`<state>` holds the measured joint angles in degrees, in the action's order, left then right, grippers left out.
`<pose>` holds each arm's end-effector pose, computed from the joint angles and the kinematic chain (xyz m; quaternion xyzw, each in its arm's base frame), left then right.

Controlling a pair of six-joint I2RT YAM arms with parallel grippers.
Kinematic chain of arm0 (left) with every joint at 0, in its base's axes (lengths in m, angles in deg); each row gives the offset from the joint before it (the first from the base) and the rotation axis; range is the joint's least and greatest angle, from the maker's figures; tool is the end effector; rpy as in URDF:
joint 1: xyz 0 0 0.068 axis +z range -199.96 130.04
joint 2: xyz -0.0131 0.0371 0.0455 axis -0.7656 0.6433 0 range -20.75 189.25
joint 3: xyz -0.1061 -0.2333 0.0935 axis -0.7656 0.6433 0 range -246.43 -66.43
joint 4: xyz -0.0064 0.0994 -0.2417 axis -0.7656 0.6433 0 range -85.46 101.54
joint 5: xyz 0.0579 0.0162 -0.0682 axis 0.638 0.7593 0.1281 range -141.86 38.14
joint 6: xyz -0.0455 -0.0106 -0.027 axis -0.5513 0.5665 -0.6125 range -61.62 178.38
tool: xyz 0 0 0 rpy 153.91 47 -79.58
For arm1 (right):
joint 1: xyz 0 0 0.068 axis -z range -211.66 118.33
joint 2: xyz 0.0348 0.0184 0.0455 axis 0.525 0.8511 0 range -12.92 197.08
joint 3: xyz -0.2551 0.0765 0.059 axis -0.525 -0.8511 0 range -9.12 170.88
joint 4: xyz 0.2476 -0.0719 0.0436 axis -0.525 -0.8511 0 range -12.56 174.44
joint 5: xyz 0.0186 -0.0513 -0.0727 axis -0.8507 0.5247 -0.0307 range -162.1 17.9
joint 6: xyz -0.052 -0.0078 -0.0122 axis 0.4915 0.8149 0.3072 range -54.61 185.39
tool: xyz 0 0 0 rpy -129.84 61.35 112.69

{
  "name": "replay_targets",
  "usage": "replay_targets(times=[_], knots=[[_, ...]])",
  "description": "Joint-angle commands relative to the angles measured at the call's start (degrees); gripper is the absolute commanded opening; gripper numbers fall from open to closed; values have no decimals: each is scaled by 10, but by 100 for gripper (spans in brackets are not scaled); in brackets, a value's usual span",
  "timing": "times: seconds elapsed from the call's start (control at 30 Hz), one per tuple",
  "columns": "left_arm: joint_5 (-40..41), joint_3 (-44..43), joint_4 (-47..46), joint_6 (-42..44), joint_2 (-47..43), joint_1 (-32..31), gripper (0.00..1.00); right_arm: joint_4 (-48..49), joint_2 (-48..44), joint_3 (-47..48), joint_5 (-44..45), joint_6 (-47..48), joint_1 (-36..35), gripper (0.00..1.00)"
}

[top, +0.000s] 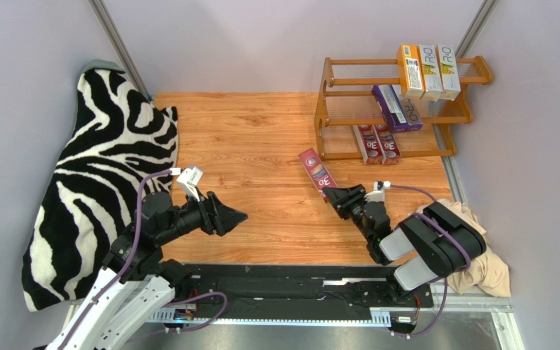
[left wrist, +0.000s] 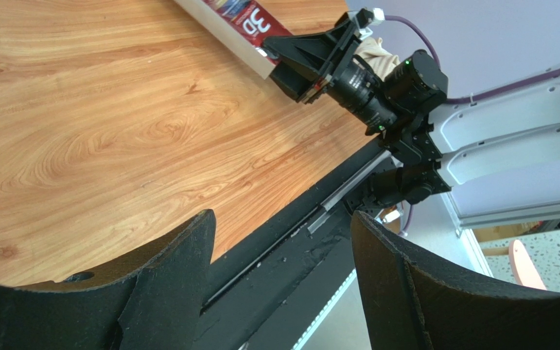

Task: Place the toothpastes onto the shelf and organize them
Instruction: Place the toothpaste on the shelf.

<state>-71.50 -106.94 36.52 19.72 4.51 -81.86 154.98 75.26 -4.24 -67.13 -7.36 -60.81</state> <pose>0.0826 -0.0655 0.3175 0.0550 0.7954 -0.4513 0.4009 0.1819 0.0979 0.1168 0.3151 0.7147 0.4629 0.4192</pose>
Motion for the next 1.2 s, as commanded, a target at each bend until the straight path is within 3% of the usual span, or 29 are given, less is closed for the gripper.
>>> replay_targets(times=[0.0, 0.57, 0.7, 0.93, 1.17], knots=[[-14, 4, -24, 2, 5, -2, 77, 146, -49, -15, 19, 20, 34, 0], [-37, 19, -42, -2, -10, -2, 76, 104, -92, -46, 38, 4, 129, 0], [-38, 18, -40, 0, -11, -2, 76, 104, -64, -42, 37, -11, 140, 0], [-33, 18, -32, 4, -18, -2, 76, 157, 77, 8, -17, -50, 174, 0], [-29, 18, -22, 11, -20, -2, 75, 158, 121, 44, -15, -37, 177, 0]])
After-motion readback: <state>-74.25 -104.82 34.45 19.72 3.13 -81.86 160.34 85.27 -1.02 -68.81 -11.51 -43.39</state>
